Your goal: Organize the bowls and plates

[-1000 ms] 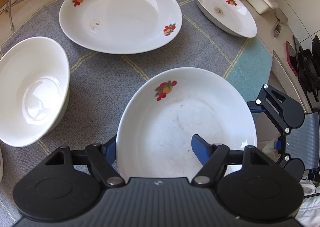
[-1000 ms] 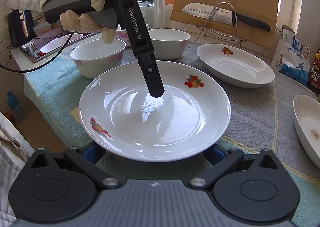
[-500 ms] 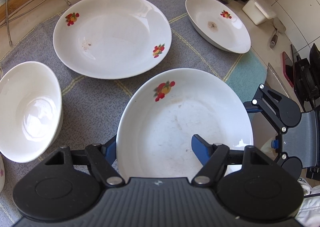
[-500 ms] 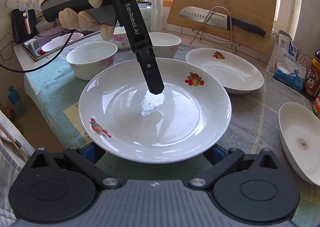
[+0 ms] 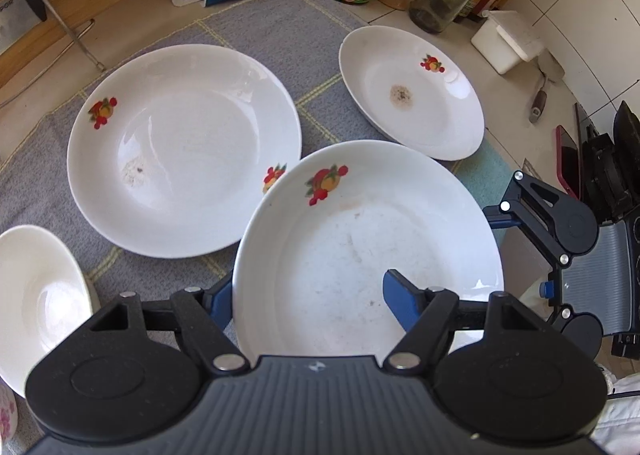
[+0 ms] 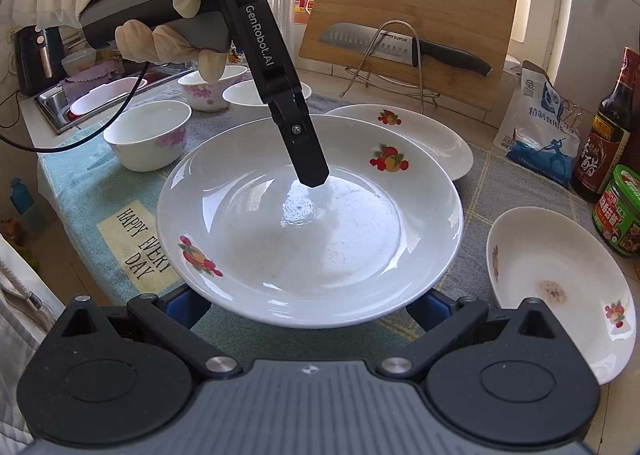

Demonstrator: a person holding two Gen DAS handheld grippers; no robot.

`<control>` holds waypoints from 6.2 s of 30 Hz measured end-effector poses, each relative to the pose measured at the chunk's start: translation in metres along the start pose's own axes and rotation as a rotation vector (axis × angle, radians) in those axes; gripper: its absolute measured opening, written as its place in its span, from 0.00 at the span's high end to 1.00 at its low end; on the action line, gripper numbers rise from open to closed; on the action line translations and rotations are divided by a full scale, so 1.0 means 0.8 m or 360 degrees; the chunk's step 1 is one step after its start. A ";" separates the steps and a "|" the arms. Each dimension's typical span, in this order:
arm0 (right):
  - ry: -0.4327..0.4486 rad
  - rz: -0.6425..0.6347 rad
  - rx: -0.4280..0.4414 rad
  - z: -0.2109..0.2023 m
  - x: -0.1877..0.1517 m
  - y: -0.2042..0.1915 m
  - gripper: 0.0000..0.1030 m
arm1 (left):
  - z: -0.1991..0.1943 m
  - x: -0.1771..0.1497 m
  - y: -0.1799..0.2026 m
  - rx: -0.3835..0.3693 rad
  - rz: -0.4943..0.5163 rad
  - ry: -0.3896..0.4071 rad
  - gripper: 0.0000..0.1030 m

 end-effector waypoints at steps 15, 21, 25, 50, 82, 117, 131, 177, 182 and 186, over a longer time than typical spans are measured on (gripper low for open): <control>0.0016 0.0086 -0.0127 -0.029 -0.015 0.075 0.00 | 0.036 0.087 0.039 -0.0036 0.0148 -0.0010 0.28; 0.0017 0.0141 -0.0188 -0.041 -0.024 0.101 0.00 | 0.054 0.118 0.057 -0.0055 0.0220 -0.0028 0.28; 0.0025 0.0187 -0.0222 -0.049 -0.029 0.117 0.00 | 0.065 0.137 0.068 -0.0071 0.0265 -0.0039 0.28; -0.0005 0.0395 -0.0393 -0.068 -0.059 0.178 0.00 | 0.141 0.212 0.101 -0.0172 0.0439 -0.0140 0.28; -0.0083 0.0427 -0.0386 -0.055 -0.051 0.190 0.00 | 0.161 0.217 0.084 -0.0127 0.0400 -0.0170 0.27; -0.0100 0.0398 -0.0346 -0.048 -0.049 0.190 0.00 | 0.127 0.218 0.069 -0.0036 0.0290 -0.0079 0.25; -0.0088 0.0401 -0.0406 -0.058 -0.046 0.181 0.00 | 0.105 0.209 0.069 0.0085 0.0243 0.0118 0.18; -0.0396 0.0286 0.0125 0.127 0.127 0.130 0.00 | 0.063 -0.045 -0.026 0.0926 -0.0539 0.0724 0.00; -0.0478 0.0230 0.0072 0.164 0.140 0.144 0.00 | 0.063 -0.042 -0.028 0.0932 -0.0548 0.0733 0.00; -0.0522 0.0195 0.0073 0.191 0.153 0.149 0.00 | 0.063 -0.037 -0.033 0.0940 -0.0570 0.0744 0.00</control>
Point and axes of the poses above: each gripper's, at about its wrist camera, not at the fingertips, and z roughly the way its jaws point, y to its right, x to its top, the point moved 6 cm from there along z, roughly the way its jaws point, and after that the axes turned 5 degrees about z, right-handed, at the moved point
